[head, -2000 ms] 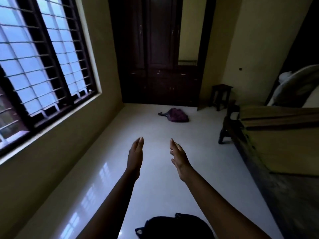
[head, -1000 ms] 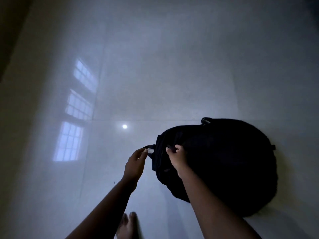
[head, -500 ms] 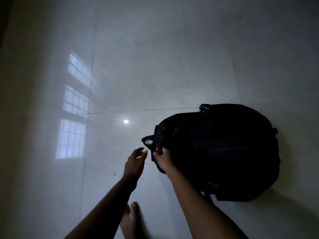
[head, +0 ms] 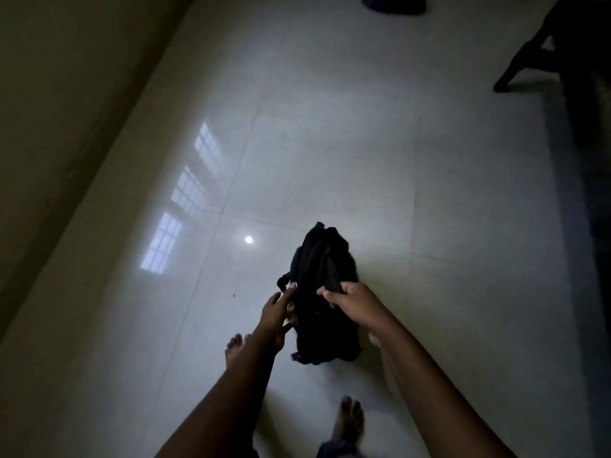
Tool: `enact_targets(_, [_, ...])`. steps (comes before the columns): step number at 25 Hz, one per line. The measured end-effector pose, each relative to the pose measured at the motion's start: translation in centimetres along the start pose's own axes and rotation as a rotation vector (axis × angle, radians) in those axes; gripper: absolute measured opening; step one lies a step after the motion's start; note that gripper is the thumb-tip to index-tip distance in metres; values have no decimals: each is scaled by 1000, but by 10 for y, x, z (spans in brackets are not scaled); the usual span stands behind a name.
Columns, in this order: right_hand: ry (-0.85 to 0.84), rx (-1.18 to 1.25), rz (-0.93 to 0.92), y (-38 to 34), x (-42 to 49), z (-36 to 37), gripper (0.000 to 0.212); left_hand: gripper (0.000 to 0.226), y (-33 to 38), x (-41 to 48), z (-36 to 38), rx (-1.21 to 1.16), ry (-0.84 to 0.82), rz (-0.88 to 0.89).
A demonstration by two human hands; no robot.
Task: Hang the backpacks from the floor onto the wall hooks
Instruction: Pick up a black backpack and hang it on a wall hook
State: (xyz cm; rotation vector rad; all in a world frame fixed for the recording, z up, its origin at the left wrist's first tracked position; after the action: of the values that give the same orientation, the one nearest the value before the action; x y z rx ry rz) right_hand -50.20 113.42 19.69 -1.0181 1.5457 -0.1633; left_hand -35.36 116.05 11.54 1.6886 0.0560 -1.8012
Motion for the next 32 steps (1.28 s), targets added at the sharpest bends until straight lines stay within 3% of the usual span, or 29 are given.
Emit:
enact_targets(3, [-99,-159,-103,-22,-53,1,23,54,-14,-59,-7,-159,70,75])
enact_targets(8, [-257,-283,-274,-63,-118,35,27,22,-15,-148,-53,-350,270,394])
enact_targets(13, [-352,-426,-460,-103,-166,101,33,26,-21,-236,-112,-628,461,580])
enact_targets(19, [-334,-691,-590,-116,-208,182,30,18,-43,-306,-183,-473,677,803])
enact_targets(25, [-330,-696,-825,-124,-286,252,30,26,-55,-369,-268,-279,631,836])
enact_targets(29, [-529,-708,-1072,-141,-332,317,45,28,-63,-438,-332,-57,434,932])
enact_targets(32, [-786,-791,-1167,-162,-363,366,40,37,-64,-492,-391,18,457,974])
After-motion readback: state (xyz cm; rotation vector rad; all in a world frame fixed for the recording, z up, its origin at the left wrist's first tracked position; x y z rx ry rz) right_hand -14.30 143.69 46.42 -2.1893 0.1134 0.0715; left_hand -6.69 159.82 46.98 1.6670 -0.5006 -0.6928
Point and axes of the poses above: each hand's wrist, its own x-axis towards the middle knuckle, its own z-axis out of the palm, y = z × x, the point moved 1 cm from there along x, towards the middle knuckle, and after that the axes turned 7 degrees about -x, right-handed, at the moved point
